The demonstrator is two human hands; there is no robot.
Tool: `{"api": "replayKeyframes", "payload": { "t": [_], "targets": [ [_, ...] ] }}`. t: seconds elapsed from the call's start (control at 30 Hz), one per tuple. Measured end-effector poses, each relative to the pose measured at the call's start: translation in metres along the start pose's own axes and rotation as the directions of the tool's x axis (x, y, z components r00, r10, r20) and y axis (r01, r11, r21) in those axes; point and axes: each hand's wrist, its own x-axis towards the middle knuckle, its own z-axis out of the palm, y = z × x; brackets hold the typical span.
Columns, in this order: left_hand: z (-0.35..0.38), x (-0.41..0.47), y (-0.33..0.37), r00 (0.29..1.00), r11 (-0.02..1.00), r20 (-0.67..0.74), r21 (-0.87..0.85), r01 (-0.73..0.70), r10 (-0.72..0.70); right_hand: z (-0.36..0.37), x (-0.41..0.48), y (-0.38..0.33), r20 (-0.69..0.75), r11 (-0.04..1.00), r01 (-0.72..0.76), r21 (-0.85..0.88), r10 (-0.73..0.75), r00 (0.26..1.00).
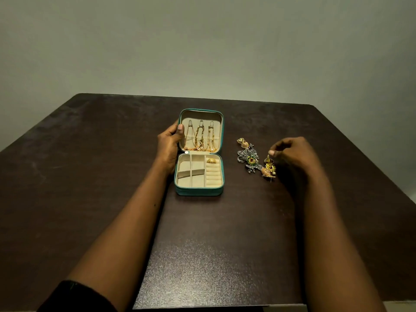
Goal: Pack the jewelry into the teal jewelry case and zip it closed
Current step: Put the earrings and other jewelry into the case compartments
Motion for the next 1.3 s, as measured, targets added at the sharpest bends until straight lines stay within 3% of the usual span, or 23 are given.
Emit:
{"api": "replayKeyframes", "payload": {
  "t": [0.2, 0.4, 0.6, 0.8, 1.17, 1.3],
  "targets": [
    [0.0, 0.0, 0.0, 1.0, 1.0, 0.012, -0.027, -0.012, 0.012, 0.002, 0.0, -0.005, 0.123, 0.99, 0.102, -0.095, -0.09, 0.988],
    [0.001, 0.0, 0.0, 1.0, 0.999, 0.011, -0.032, -0.014, 0.014, 0.015, 0.004, -0.003, -0.043, 0.985, 0.124, -0.121, -0.13, 0.991],
    [0.0, 0.001, -0.001, 1.0, 1.0, 0.009, -0.021, -0.01, 0.01, 0.027, 0.009, 0.0, -0.156, 0.983, 0.078, 0.166, -0.052, 0.986],
    [0.0, 0.0, 0.0, 1.0, 0.999, 0.016, -0.031, -0.009, 0.009, 0.027, 0.01, 0.0, -0.071, 0.85, 0.032, 0.526, 0.007, 0.997],
    [0.002, -0.001, 0.0, 1.0, 0.999, 0.004, -0.041, -0.006, 0.006, 0.032, 0.0, -0.016, -0.001, 0.78, 0.158, 0.605, -0.198, 0.98],
    [0.001, 0.001, -0.001, 1.0, 0.999, 0.004, -0.04, 0.005, -0.005, 0.037, -0.008, -0.027, 0.065, 0.719, 0.138, 0.681, -0.248, 0.967]
  ]
}}
